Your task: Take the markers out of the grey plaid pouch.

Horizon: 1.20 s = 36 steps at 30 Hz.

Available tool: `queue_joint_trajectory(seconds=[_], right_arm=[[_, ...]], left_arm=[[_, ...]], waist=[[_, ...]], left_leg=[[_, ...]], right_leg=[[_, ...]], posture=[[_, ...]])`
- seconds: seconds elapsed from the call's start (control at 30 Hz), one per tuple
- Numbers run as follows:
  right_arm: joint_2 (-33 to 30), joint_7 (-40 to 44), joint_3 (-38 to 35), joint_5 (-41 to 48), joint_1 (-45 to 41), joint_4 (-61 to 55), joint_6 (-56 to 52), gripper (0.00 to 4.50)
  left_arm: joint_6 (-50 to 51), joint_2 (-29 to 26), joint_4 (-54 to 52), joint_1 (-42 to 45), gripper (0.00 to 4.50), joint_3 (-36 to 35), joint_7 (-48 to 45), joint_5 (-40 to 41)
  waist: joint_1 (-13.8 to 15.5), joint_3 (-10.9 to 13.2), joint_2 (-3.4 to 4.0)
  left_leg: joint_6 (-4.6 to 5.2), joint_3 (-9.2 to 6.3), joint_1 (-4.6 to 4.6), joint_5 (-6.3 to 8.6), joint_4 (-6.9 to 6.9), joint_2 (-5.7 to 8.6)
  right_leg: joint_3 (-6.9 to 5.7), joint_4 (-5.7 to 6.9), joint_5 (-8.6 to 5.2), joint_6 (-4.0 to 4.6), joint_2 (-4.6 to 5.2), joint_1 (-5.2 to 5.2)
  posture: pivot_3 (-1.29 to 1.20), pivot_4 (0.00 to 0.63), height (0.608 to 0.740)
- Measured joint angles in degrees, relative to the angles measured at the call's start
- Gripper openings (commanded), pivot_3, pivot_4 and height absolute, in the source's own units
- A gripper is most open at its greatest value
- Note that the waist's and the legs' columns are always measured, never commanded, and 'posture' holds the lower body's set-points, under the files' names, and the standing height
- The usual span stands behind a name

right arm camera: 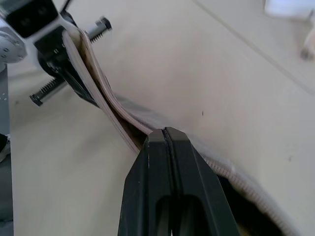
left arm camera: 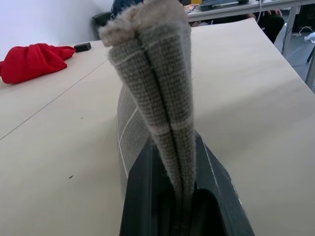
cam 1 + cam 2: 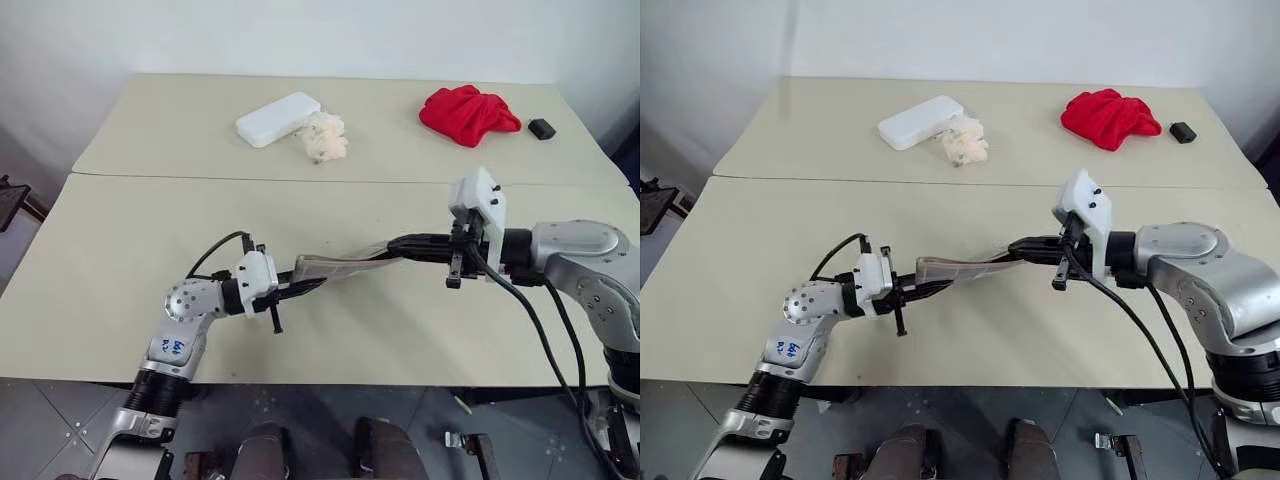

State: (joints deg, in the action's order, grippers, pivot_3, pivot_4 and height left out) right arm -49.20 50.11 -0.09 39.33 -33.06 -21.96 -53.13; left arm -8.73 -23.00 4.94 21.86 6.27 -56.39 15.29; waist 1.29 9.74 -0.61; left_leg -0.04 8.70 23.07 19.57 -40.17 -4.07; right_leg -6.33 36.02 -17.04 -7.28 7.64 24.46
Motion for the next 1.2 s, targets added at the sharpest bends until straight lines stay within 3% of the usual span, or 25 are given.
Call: queue_joint_trajectory(seconds=[0.5,0.9,1.2], right_arm=[[0.8,-9.0,2.0,-1.1,-0.2,-1.4,-13.3,0.02],[20.4,-27.5,-3.8,-0.4,-6.4,-4.5,-34.0,0.02],[27.8,-36.3,-7.2,-2.4,-8.3,-4.4,-39.1,0.02]], left_arm=[[-1.7,1.6,0.0,0.1,0.00,0.7,3.3,-2.6],[-8.7,4.8,0.8,2.8,0.00,4.1,9.3,-11.3],[-8.9,6.5,0.9,2.8,0.00,4.6,11.9,-12.3]], waist=[[0.0,0.0,0.00],[0.1,0.0,0.01],[-0.2,0.0,0.04]], left_leg=[[0.00,-0.01,0.00,0.00,-0.01,0.00],[0.00,-0.01,0.04,0.00,0.00,0.00],[0.00,-0.01,0.05,0.00,0.03,0.00]], right_leg=[[0.00,0.00,0.00,0.00,0.01,-0.01],[-0.01,0.04,0.00,0.00,0.01,0.01],[-0.01,0.04,0.00,0.01,0.00,0.04]], posture=[[0.00,0.150,0.740],[0.00,0.150,0.740],[0.00,0.150,0.740]])
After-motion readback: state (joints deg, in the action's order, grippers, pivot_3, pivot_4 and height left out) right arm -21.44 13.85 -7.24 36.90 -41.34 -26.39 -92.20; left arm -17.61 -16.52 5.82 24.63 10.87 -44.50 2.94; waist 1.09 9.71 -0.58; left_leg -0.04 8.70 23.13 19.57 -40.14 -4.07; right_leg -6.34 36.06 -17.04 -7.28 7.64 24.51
